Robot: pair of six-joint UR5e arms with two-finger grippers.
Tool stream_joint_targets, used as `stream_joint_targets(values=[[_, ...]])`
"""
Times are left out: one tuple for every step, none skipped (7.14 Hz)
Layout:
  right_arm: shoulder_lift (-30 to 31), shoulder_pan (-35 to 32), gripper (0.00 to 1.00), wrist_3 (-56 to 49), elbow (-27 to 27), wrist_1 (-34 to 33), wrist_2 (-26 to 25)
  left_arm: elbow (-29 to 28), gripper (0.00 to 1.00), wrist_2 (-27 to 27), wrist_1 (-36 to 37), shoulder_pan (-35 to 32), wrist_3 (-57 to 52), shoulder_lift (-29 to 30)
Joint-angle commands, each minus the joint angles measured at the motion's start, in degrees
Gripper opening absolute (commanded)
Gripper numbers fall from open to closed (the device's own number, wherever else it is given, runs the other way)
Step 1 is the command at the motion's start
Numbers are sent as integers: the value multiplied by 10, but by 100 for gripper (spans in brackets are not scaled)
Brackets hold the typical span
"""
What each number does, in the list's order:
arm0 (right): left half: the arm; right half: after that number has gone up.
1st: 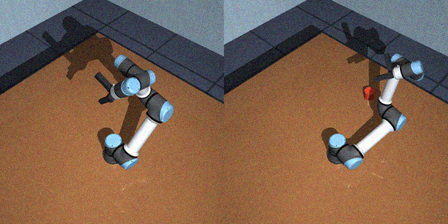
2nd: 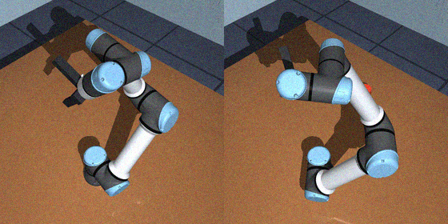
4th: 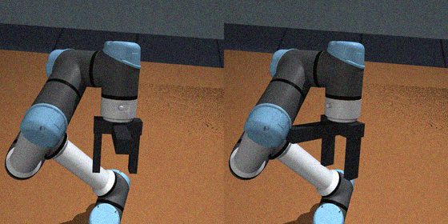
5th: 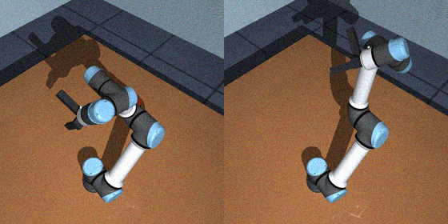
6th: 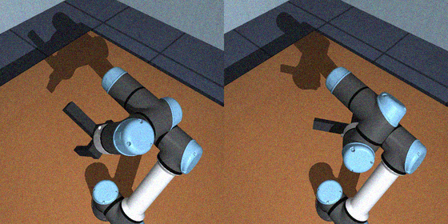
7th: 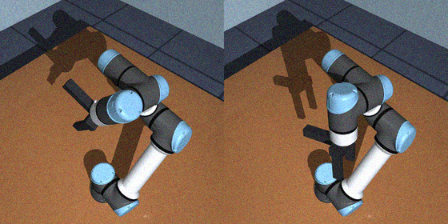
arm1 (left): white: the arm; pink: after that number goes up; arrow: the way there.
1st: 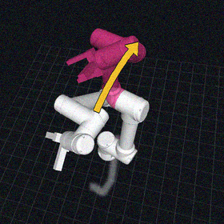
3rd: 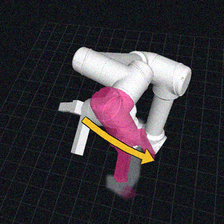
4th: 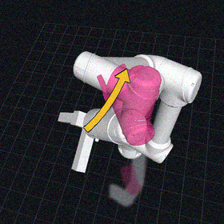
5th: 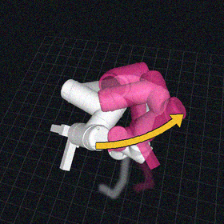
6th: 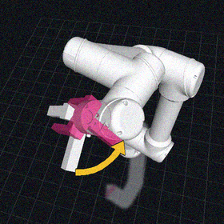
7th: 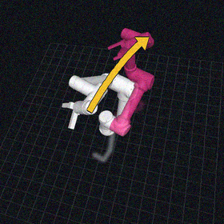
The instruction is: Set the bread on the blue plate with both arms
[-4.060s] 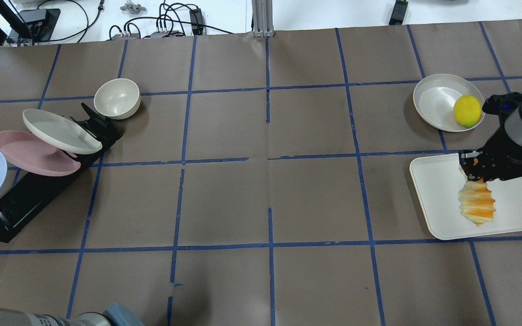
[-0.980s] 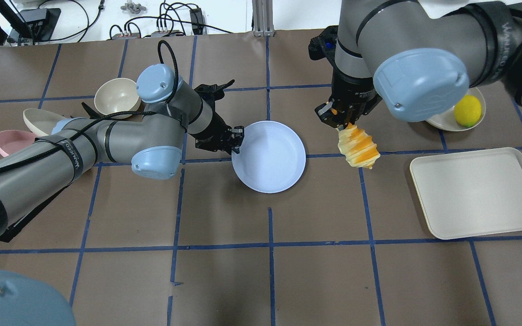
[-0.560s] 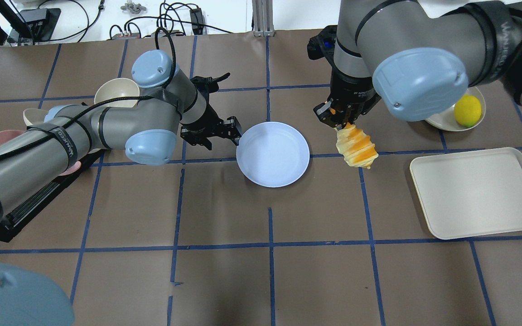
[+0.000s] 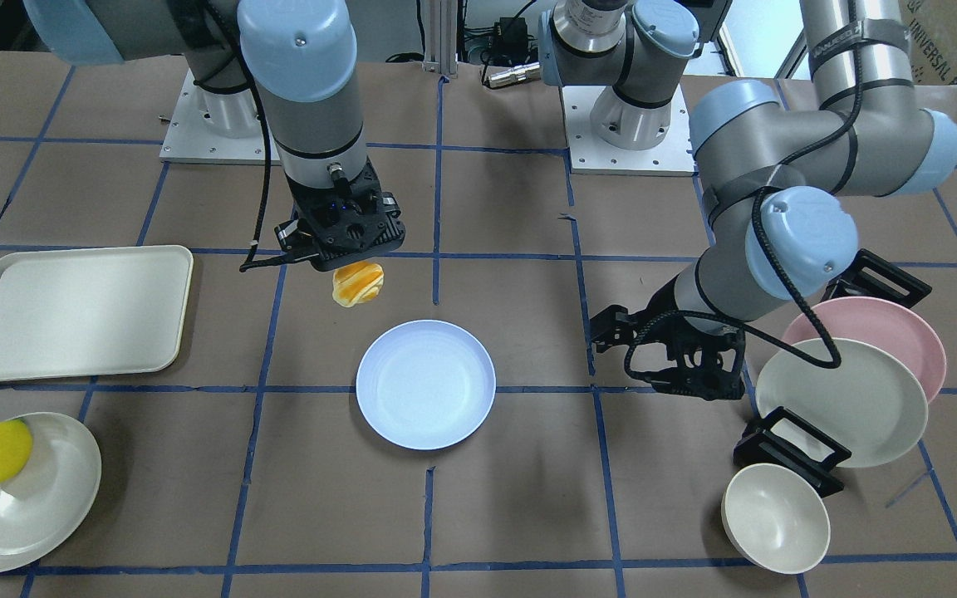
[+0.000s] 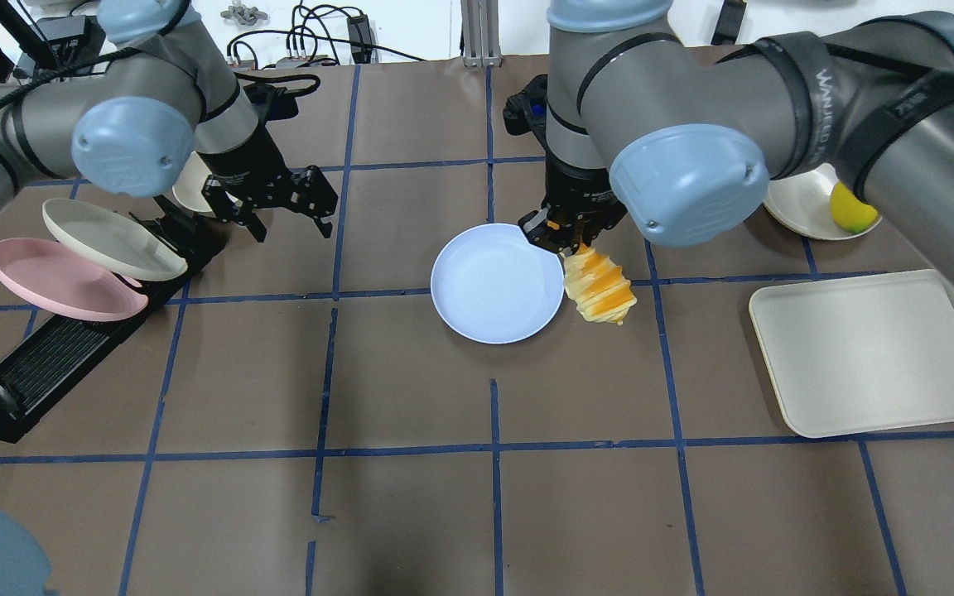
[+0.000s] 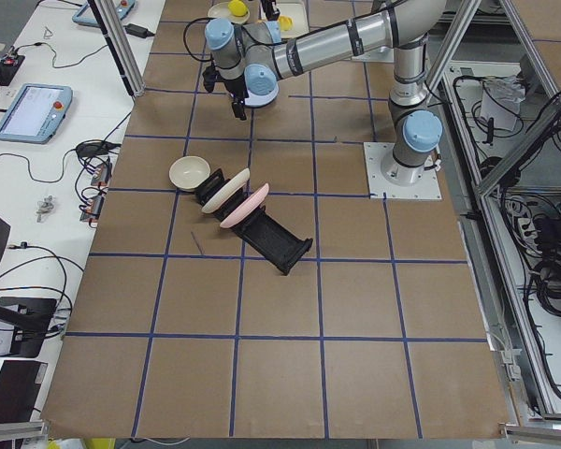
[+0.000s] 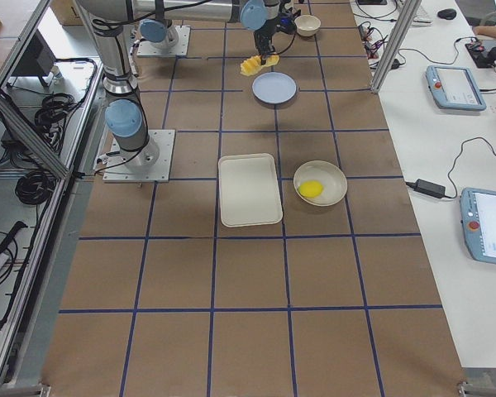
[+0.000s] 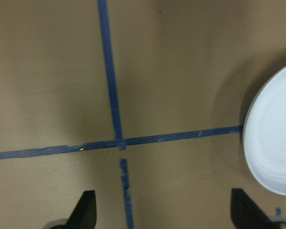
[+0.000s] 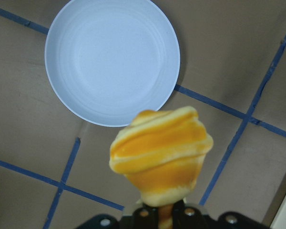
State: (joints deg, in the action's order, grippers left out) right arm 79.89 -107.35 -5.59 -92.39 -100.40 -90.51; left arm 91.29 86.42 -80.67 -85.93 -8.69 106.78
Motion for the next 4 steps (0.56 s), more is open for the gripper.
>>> stream_joint_targets(values=[[-38, -42, 8, 76, 0, -60, 13, -26, 100, 55, -66, 14, -25, -74], [-59, -44, 8, 78, 0, -88, 13, -34, 100, 55, -86, 21, -37, -84], [-85, -46, 8, 78, 0, -124, 12, -38, 100, 55, -104, 28, -54, -97], [-101, -46, 8, 73, 0, -149, 12, -44, 100, 54, -139, 36, -52, -124]])
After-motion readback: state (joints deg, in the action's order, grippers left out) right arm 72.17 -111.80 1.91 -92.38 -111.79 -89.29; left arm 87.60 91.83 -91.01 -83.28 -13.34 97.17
